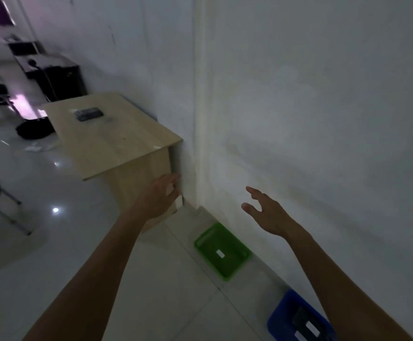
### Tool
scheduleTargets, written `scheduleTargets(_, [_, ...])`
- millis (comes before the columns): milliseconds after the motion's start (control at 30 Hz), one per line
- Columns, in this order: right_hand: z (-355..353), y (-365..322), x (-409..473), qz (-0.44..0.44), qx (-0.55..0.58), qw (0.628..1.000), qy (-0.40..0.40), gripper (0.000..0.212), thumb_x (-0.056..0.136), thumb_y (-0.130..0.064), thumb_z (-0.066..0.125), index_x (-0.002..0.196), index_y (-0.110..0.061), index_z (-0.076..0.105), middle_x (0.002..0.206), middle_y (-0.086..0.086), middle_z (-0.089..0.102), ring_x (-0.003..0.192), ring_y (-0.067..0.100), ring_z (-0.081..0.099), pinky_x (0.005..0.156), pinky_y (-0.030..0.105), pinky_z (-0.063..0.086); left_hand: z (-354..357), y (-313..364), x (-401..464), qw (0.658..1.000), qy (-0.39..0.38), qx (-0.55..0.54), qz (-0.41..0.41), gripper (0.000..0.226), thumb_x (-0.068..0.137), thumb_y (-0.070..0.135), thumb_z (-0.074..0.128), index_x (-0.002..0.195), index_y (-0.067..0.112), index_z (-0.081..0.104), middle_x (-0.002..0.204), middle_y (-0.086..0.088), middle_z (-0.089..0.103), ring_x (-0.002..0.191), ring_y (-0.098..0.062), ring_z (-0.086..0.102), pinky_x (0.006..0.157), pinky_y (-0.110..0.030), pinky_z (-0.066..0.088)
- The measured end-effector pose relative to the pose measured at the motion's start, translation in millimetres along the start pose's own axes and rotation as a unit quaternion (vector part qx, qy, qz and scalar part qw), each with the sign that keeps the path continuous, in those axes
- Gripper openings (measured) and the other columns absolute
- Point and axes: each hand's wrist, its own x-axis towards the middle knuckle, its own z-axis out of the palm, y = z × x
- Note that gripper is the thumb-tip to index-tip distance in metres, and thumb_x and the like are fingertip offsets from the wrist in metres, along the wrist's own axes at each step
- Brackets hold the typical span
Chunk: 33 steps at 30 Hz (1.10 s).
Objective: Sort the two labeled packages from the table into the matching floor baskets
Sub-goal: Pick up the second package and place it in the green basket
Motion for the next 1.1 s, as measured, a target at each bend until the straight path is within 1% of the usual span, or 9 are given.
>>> scheduleTargets(100, [39,-49,38,-0.008,0.011,1.0,0.002,0.063,0.095,-0.05,0.046,0.151,-0.029,0.025,0.157,0.001,0.032,0.144,0.024,0.028,0.116,0.043,0.025,-40,-56,7,1.0,0.001,0.014,-0.015,0.047,0.094,0.022,0.053,0.14,0.016,0.044,0.132,-0.009,0.057,0.123,-0.028,0.052,0.103,-0.038,0.041])
scheduleTargets(200, [81,-95,74,-0.005,0.029,1.0,-0.004,0.064,0.094,-0.051,0.046,0.151,-0.031,0.024,0.157,0.002,0.032,0.145,0.025,0.026,0.117,0.044,0.025,-75,-113,10,1.0,-0.008,0.022,-0.016,0.046,0.095,0.024,0.052,0.14,0.017,0.043,0.133,-0.008,0.057,0.123,-0.028,0.052,0.104,-0.041,0.042])
scheduleTargets(300, [123,-138,110,-0.007,0.042,0.999,-0.011,0.064,0.093,-0.052,0.047,0.15,-0.033,0.026,0.155,0.004,0.036,0.143,0.024,0.031,0.113,0.04,0.028,-109,-169,15,0.999,-0.014,0.029,-0.023,0.046,0.095,0.025,0.052,0.14,0.018,0.044,0.132,-0.007,0.058,0.122,-0.027,0.053,0.103,-0.04,0.043])
scheduleTargets(400, [164,-177,150,-0.018,0.045,0.998,-0.029,0.065,0.092,-0.055,0.047,0.15,-0.034,0.026,0.152,0.005,0.039,0.139,0.022,0.036,0.105,0.03,0.028,-139,-225,27,0.999,-0.014,0.027,-0.036,0.045,0.096,0.026,0.051,0.139,0.018,0.044,0.132,-0.007,0.058,0.122,-0.026,0.053,0.104,-0.041,0.042])
scheduleTargets(567, [223,-235,239,-0.034,0.063,0.997,-0.039,0.065,0.093,-0.051,0.05,0.15,-0.032,0.026,0.154,0.005,0.037,0.138,0.019,0.038,0.1,0.023,0.027,-178,-322,72,0.998,-0.006,0.028,-0.061,0.046,0.096,0.028,0.051,0.141,0.02,0.043,0.133,-0.006,0.057,0.123,-0.026,0.051,0.102,-0.038,0.04])
scheduleTargets(633, [245,-255,282,-0.046,0.063,0.996,-0.036,0.065,0.093,-0.049,0.051,0.15,-0.03,0.027,0.155,0.003,0.035,0.139,0.017,0.036,0.104,0.024,0.028,-192,-360,98,0.997,-0.003,0.03,-0.065,0.046,0.096,0.027,0.051,0.141,0.02,0.043,0.133,-0.006,0.057,0.122,-0.026,0.051,0.1,-0.038,0.04])
scheduleTargets(733, [277,-284,351,-0.05,0.062,0.996,-0.03,0.063,0.094,-0.046,0.052,0.15,-0.027,0.029,0.152,0.006,0.039,0.139,0.018,0.037,0.11,0.032,0.033,-209,-418,142,0.998,-0.003,0.022,-0.064,0.045,0.096,0.027,0.051,0.14,0.019,0.045,0.131,-0.007,0.058,0.119,-0.026,0.053,0.099,-0.038,0.042])
scheduleTargets(967, [339,-352,498,-0.014,0.06,0.997,-0.039,0.06,0.094,-0.043,0.052,0.148,-0.026,0.032,0.146,0.012,0.046,0.133,0.026,0.045,0.104,0.034,0.037,-255,-542,242,0.996,-0.033,-0.001,-0.087,0.045,0.095,0.029,0.051,0.139,0.021,0.045,0.13,-0.006,0.059,0.118,-0.024,0.055,0.096,-0.038,0.044])
scheduleTargets(1100, [373,-389,569,-0.005,0.048,0.998,-0.032,0.06,0.094,-0.042,0.053,0.148,-0.025,0.033,0.146,0.011,0.047,0.132,0.024,0.046,0.101,0.032,0.036,-282,-612,301,0.996,-0.037,-0.006,-0.082,0.045,0.095,0.028,0.052,0.139,0.02,0.044,0.13,-0.007,0.059,0.118,-0.026,0.055,0.095,-0.038,0.044])
